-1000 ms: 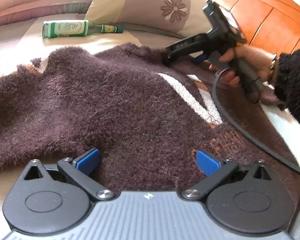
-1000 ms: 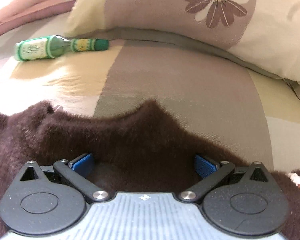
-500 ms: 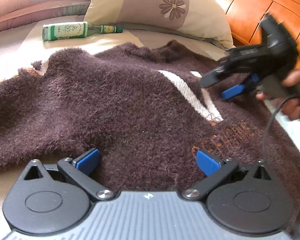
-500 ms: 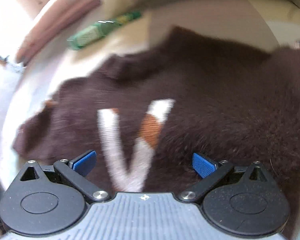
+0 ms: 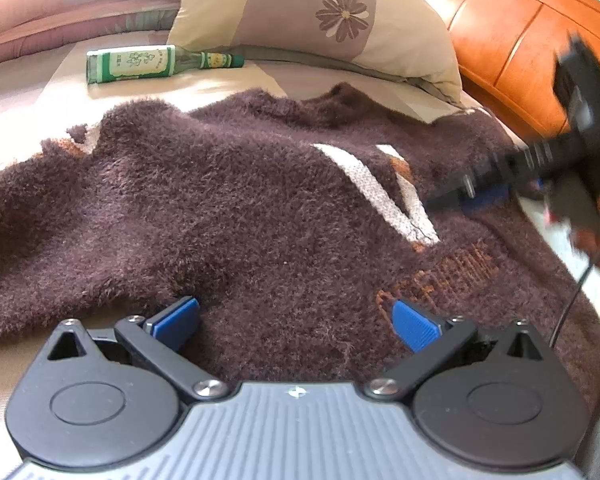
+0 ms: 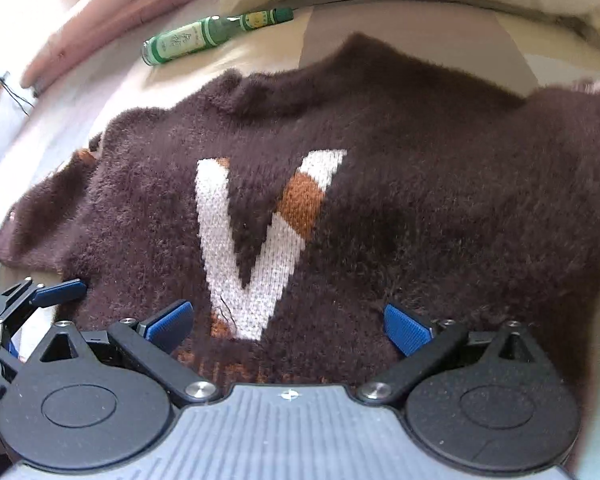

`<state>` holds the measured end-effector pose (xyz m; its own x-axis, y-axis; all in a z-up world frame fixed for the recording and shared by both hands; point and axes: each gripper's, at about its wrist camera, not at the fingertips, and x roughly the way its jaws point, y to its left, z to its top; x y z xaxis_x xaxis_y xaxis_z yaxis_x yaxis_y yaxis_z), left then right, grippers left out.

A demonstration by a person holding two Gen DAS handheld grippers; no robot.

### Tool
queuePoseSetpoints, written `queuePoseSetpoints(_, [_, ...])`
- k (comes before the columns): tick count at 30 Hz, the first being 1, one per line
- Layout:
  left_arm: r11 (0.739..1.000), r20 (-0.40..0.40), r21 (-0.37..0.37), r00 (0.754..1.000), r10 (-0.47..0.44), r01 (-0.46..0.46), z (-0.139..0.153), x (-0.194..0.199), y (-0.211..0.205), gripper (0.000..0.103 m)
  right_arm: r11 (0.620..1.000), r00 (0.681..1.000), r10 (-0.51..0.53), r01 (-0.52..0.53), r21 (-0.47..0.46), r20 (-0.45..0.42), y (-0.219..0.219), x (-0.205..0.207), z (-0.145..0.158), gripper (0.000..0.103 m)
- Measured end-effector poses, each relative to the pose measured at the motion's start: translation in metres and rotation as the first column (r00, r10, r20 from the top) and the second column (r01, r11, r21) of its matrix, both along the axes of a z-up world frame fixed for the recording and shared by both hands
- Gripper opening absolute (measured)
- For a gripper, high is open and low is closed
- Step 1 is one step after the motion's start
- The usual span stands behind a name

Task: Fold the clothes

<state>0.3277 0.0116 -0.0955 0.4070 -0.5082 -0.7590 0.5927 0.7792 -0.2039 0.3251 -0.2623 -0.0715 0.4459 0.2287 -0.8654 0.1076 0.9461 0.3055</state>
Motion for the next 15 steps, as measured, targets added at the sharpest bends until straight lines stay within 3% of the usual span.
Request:
queuePoseSetpoints(4, [0.999, 0.011, 0.042, 1.0, -0.022, 0.022, -0.004, -0.003, -0.005, 0.102, 0.992, 0.996, -0.024, 0.034, -0.119, 0.089, 0.014, 0.032, 0.026, 0.103])
queuePoseSetpoints(6, [0.998, 0.017, 0.063, 1.0, -0.024, 0.023, -0.006, -0.004, -0.006, 0.102, 0.994, 0.999, -0.026, 0.029, -0.101, 0.033, 0.02, 0.061, 0.021, 0.103])
queuePoseSetpoints(9, [0.998, 0.008, 0.048, 0.999, -0.031, 0.03, -0.006, -0.002, -0.002, 0.102, 0.986, 0.998, 0.005, -0.015, -0.166, -0.062, 0.038, 0.096, -0.006, 0.103])
queuePoseSetpoints(12, [0.999, 0.001, 0.039, 1.0, -0.029, 0.029, -0.004, -0.001, 0.001, 0.102, 0.951, 0.995, 0.019, -0.048, -0.306, -0.096, 0.065, 0.105, -0.028, 0.103])
queuePoseSetpoints(15, [0.999, 0.0, 0.031, 1.0, -0.027, 0.027, -0.002, 0.0, 0.002, 0.102, 0.942, 0.998, 0.035, -0.05, -0.331, -0.051, 0.072, 0.097, -0.031, 0.103])
